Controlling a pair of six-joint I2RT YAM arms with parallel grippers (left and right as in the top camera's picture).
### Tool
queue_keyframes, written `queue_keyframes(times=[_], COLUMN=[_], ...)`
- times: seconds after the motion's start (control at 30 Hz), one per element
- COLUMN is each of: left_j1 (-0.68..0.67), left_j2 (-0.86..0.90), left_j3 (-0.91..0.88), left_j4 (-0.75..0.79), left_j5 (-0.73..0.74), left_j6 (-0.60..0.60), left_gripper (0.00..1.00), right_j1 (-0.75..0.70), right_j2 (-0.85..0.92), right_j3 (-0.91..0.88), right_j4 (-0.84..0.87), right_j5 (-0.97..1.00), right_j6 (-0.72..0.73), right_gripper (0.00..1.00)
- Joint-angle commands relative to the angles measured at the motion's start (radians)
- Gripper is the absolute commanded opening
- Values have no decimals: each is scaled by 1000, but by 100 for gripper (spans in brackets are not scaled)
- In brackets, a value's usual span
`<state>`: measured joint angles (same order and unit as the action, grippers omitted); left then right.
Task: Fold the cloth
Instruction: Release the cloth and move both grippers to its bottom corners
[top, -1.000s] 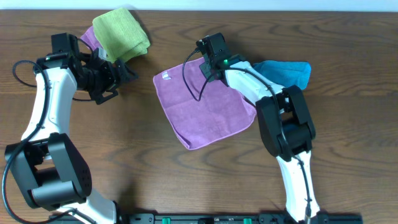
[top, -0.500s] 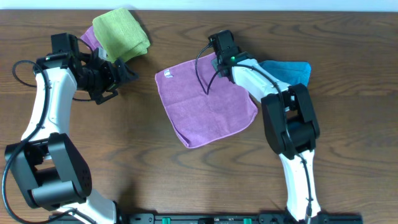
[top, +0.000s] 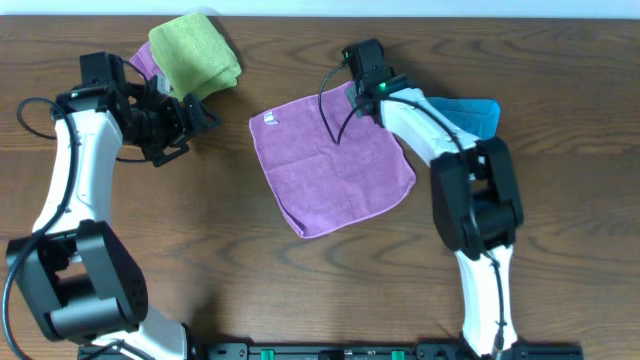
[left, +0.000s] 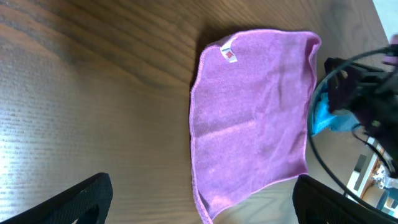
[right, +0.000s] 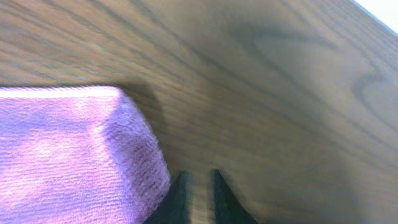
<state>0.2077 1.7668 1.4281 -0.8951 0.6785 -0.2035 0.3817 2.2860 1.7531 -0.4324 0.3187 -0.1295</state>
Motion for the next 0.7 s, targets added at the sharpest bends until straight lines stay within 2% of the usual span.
queue_keyframes(times=[0.0, 0.03, 0.17, 0.27, 0.33, 0.53, 0.67], left_j1=[3, 3, 2, 2, 2, 1, 1], left_j2=[-61, -80, -184, -256, -298, -405, -473], left_j3=[10, 10, 9, 9, 5, -123, -333], left_j4=[-23, -34, -86, -154, -200, -214, -127], left_j5=[26, 25, 10, -58, -86, -91, -41], left_j6=[24, 25, 18, -22, -37, -135, -207], left_gripper=[94, 94, 94, 95, 95, 95, 95], right_j1=[-12, -15, -46, -87, -121, -206, -232], right_j2=[-127, -150, -229, -259, -271, -288, -309], right_j3=[27, 27, 26, 26, 26, 12, -34], right_j4=[-58, -97, -266, -362, -425, -566, -583], right_j5=[-96, -128, -317, -412, -467, -588, -596], right_j6=[13, 13, 32, 56, 58, -5, -19], right_gripper=[40, 41, 58, 70, 82, 99, 99])
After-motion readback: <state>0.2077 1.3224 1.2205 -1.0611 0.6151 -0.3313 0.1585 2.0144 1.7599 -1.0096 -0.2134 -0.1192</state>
